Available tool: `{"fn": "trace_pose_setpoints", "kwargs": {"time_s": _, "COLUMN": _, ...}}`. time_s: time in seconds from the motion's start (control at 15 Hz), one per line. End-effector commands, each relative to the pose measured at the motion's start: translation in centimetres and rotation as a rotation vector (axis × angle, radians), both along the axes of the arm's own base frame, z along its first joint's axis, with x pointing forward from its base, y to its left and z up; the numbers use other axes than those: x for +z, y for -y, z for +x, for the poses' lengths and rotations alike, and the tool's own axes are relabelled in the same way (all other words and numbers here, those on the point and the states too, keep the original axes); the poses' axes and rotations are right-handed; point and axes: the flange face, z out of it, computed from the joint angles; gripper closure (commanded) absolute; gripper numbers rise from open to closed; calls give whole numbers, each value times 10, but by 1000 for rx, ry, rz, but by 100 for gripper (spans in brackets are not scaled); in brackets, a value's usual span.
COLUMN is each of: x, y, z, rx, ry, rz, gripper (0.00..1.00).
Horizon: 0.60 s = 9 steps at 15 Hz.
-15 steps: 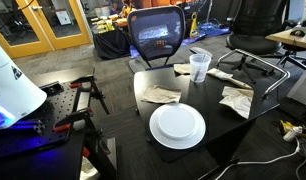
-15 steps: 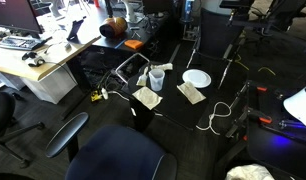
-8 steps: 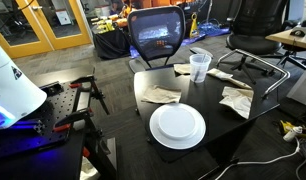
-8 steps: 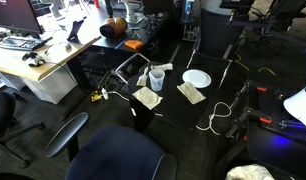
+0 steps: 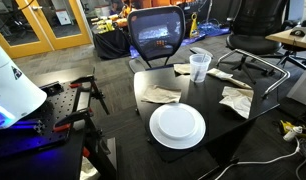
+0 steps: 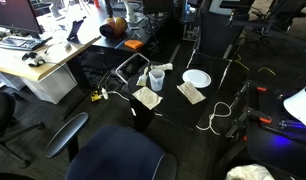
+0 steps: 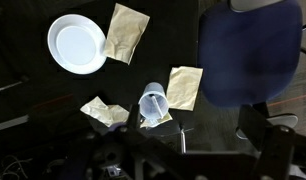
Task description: Take the black pen out of the clear cup and place it on the table
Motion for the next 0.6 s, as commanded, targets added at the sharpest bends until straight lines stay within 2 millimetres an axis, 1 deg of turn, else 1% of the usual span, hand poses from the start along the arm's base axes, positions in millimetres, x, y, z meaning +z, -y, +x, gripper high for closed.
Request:
{"fn": "trace_pose_setpoints", "kwargs": {"time_s": 0.0, "x": -16, "y": -1, "z": 17, "rx": 29, "ry": 45, "rz": -4, "gripper": 0}}
{"fn": "trace_pose_setpoints", "kwargs": {"time_s": 0.2, "x": -38, "y": 2, "z": 30, "rx": 21, "ry": 65, "rz": 2, "gripper": 0}}
{"fn": "trace_pose_setpoints", "kwargs": {"time_s": 0.33, "x": -53, "y": 9, "z": 38, "rx": 17, "ry": 56, "rz": -6, "gripper": 0}}
{"fn": "trace_pose_setpoints", "kwargs": {"time_s": 0.53, "x": -75, "y": 26, "z": 47, "rx": 19, "ry": 31, "rz": -48, "gripper": 0}}
